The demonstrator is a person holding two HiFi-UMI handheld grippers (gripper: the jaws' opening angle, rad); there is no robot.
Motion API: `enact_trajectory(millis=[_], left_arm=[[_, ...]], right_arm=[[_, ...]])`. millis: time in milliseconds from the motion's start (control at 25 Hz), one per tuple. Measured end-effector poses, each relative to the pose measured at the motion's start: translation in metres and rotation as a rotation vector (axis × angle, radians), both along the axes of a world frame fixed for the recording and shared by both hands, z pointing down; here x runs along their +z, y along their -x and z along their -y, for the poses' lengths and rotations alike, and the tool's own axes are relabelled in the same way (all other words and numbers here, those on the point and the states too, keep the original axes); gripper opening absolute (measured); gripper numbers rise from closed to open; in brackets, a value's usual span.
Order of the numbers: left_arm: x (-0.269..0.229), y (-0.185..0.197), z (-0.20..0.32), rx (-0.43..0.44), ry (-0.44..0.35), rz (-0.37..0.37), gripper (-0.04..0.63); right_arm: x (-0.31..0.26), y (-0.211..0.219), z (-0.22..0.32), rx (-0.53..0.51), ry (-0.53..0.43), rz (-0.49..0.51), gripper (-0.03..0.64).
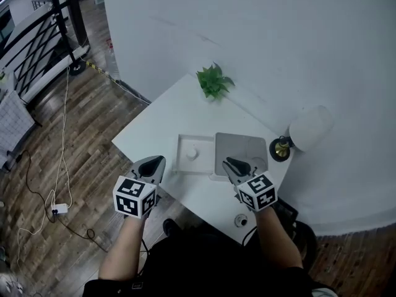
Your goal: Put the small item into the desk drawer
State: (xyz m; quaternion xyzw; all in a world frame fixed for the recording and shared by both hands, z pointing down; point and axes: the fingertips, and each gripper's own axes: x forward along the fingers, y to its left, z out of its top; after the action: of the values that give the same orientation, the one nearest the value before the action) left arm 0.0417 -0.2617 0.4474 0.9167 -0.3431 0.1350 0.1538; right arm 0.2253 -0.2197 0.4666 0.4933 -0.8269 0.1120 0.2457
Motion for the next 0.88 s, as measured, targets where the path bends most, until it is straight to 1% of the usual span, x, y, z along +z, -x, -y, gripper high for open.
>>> enact_trajectory(millis=[160,280,440,560,640,880], left_arm=[[-0.008,-0.025,-0.011,-0.012,-0.006,0.003,0.009],[-0.017,-0.038,-0.019,-0.024,-0.021,0.014,0.009],[-0.025,-0.049,-0.024,-0.055,-0.028,0.021,0.009],[-0.031,-0.064,-0.029,-0.056,-0.038,0.027,0.009],[-0.039,-0.072,-0.032,-0.052,-0.052,0.028,0.009],[-0.075,-0.09,-0.047,-0.035,-0.126,0.017,0.009]], right_arm=[[-0.01,-0.022,-0.018,-0.015,-0.025,0.05,0.034],[-0.024,-0.047,-0.031,-0.007,-0.053,0.089,0.021],[-0.041,-0.073,-0.037,-0.005,-0.089,0.138,0.011],[-0.053,-0.09,-0.039,0.004,-0.117,0.198,0.006],[-0.062,-0.096,-0.041,0.009,-0.143,0.232,0.005],[-0.1,-0.101,-0.058,-0.001,-0.25,0.285,0.005]])
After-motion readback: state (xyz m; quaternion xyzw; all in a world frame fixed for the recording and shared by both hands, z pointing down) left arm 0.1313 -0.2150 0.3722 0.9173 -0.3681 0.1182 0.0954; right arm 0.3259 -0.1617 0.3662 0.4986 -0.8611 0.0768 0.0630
